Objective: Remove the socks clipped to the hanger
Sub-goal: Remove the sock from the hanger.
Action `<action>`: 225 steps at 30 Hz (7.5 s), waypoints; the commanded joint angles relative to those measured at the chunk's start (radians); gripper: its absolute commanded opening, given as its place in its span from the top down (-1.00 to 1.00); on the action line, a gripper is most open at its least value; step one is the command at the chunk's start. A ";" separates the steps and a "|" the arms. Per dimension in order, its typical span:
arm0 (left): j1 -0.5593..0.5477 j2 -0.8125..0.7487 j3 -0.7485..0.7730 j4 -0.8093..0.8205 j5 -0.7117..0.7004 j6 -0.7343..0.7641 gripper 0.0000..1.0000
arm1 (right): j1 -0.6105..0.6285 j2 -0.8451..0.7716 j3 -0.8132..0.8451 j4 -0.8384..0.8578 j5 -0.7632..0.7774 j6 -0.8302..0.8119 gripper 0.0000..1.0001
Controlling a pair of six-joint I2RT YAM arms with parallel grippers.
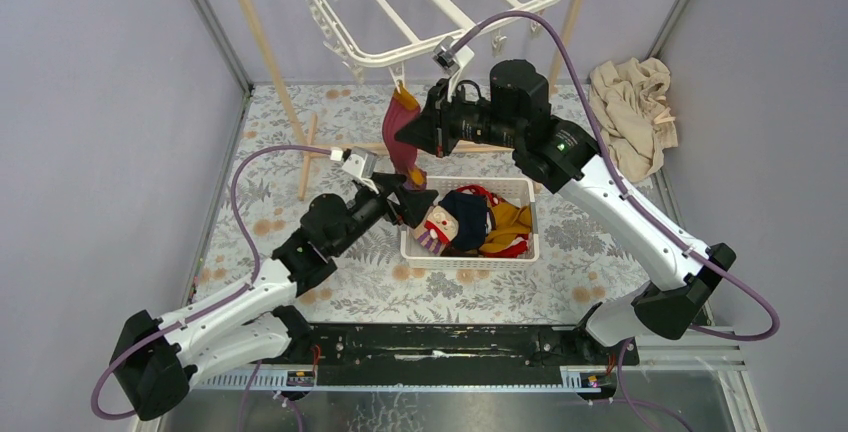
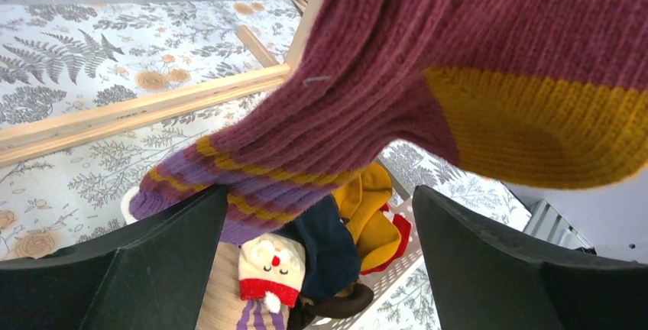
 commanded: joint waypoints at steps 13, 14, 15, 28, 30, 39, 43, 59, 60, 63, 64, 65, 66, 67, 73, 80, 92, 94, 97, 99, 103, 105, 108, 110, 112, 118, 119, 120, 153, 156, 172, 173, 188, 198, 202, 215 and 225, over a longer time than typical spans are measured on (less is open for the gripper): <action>-0.006 -0.025 0.000 0.076 -0.133 0.079 -0.97 | -0.001 -0.016 0.050 -0.004 -0.021 -0.024 1.00; -0.006 -0.026 0.001 0.077 -0.138 0.079 -0.97 | -0.001 -0.015 0.050 -0.006 -0.022 -0.025 1.00; -0.006 -0.028 0.000 0.080 -0.140 0.080 -0.97 | -0.001 -0.017 0.050 -0.008 -0.020 -0.025 1.00; -0.006 0.073 0.048 0.143 -0.071 0.097 -0.97 | -0.001 -0.020 0.048 -0.002 -0.030 -0.013 1.00; -0.006 0.073 0.054 0.141 -0.067 0.095 -0.87 | 0.000 -0.022 0.045 -0.003 -0.026 -0.015 1.00; -0.006 0.069 0.107 0.033 -0.031 0.076 0.18 | -0.001 -0.028 0.016 0.007 -0.011 -0.014 1.00; -0.006 0.057 0.110 0.007 -0.026 0.071 0.60 | -0.001 -0.035 -0.003 0.012 0.001 -0.013 1.00; -0.006 -0.001 0.169 -0.127 -0.015 0.072 0.87 | -0.001 -0.143 -0.120 -0.028 0.256 -0.026 -0.10; -0.006 0.006 0.173 -0.127 -0.017 0.074 0.87 | -0.001 -0.151 -0.119 -0.043 0.294 -0.032 -0.14; -0.006 0.044 0.203 -0.146 -0.030 0.083 0.88 | -0.001 -0.179 -0.119 -0.085 0.396 -0.052 -0.29; -0.006 0.055 0.213 -0.152 -0.033 0.087 0.87 | -0.001 -0.192 -0.127 -0.095 0.428 -0.060 -0.34; -0.006 0.065 0.218 -0.151 -0.035 0.088 0.87 | -0.001 -0.205 -0.140 -0.101 0.472 -0.070 -0.40; -0.006 0.075 0.223 -0.147 -0.042 0.088 0.87 | 0.000 -0.217 -0.154 -0.106 0.510 -0.077 -0.46; -0.006 0.084 0.226 -0.144 -0.049 0.088 0.87 | -0.001 -0.229 -0.173 -0.108 0.539 -0.087 -0.52; -0.006 0.137 0.242 -0.125 -0.088 0.086 0.87 | -0.001 -0.307 -0.310 -0.085 0.658 -0.099 -0.87; -0.006 0.184 0.276 -0.130 -0.125 0.079 0.87 | -0.008 -0.328 -0.351 -0.084 0.705 -0.094 -0.96; -0.006 0.145 0.280 -0.222 -0.132 0.073 0.87 | -0.015 -0.299 -0.340 -0.091 0.660 -0.018 -0.95; -0.006 0.131 0.275 -0.233 -0.133 0.071 0.87 | -0.016 -0.307 -0.345 -0.093 0.662 -0.007 -0.95; -0.006 0.120 0.281 -0.259 -0.133 0.070 0.87 | -0.016 -0.320 -0.356 -0.100 0.666 0.002 -0.95; -0.006 0.113 0.284 -0.274 -0.129 0.069 0.87 | -0.016 -0.326 -0.364 -0.107 0.671 0.008 -0.95; -0.006 0.096 0.282 -0.294 -0.125 0.067 0.87 | -0.016 -0.333 -0.385 -0.105 0.675 0.016 -0.95; -0.006 0.090 0.284 -0.306 -0.125 0.067 0.87 | -0.016 -0.333 -0.391 -0.102 0.676 0.014 -0.96; -0.006 0.087 0.296 -0.341 -0.132 0.068 0.87 | -0.016 -0.321 -0.390 -0.096 0.675 0.001 -0.96; -0.006 0.080 0.297 -0.352 -0.133 0.067 0.87 | -0.016 -0.307 -0.378 -0.098 0.675 -0.006 -0.96; -0.006 0.072 0.296 -0.364 -0.138 0.065 0.87 | -0.018 -0.293 -0.369 -0.090 0.673 -0.008 -0.96; -0.006 0.046 0.303 -0.411 -0.153 0.064 0.88 | -0.017 -0.270 -0.368 -0.047 0.652 0.004 -0.96; -0.006 0.038 0.303 -0.419 -0.155 0.064 0.88 | -0.017 -0.266 -0.368 -0.042 0.650 0.006 -0.96; -0.006 0.030 0.304 -0.425 -0.160 0.064 0.88 | -0.018 -0.261 -0.367 -0.039 0.646 0.008 -0.96; -0.005 0.039 0.380 -0.496 -0.075 0.072 0.89 | -0.018 -0.255 -0.321 -0.043 0.691 0.007 -0.89; -0.006 0.064 0.393 -0.494 -0.056 0.078 0.89 | -0.017 -0.274 -0.323 -0.038 0.711 -0.014 -0.85; -0.006 0.170 0.485 -0.532 -0.020 0.091 0.90 | -0.012 -0.258 -0.167 0.038 0.616 -0.071 -0.45; -0.005 0.168 0.484 -0.532 -0.024 0.089 0.90 | -0.002 -0.245 -0.140 0.029 0.618 -0.081 -0.44; -0.006 0.218 0.502 -0.494 -0.004 0.087 0.91 | 0.241 -0.108 0.025 0.067 0.961 -0.299 -0.46; -0.006 0.208 0.504 -0.488 0.021 0.072 0.91 | 0.330 -0.031 0.040 0.224 1.205 -0.487 -0.46; -0.006 0.184 0.494 -0.492 0.027 0.063 0.91 | 0.330 -0.008 0.058 0.263 1.223 -0.513 -0.46; -0.006 0.134 0.464 -0.502 0.046 0.033 0.91 | 0.330 0.059 0.144 0.319 1.222 -0.562 -0.39; -0.006 0.121 0.455 -0.506 0.046 0.025 0.92 | 0.328 0.077 0.157 0.325 1.221 -0.566 -0.18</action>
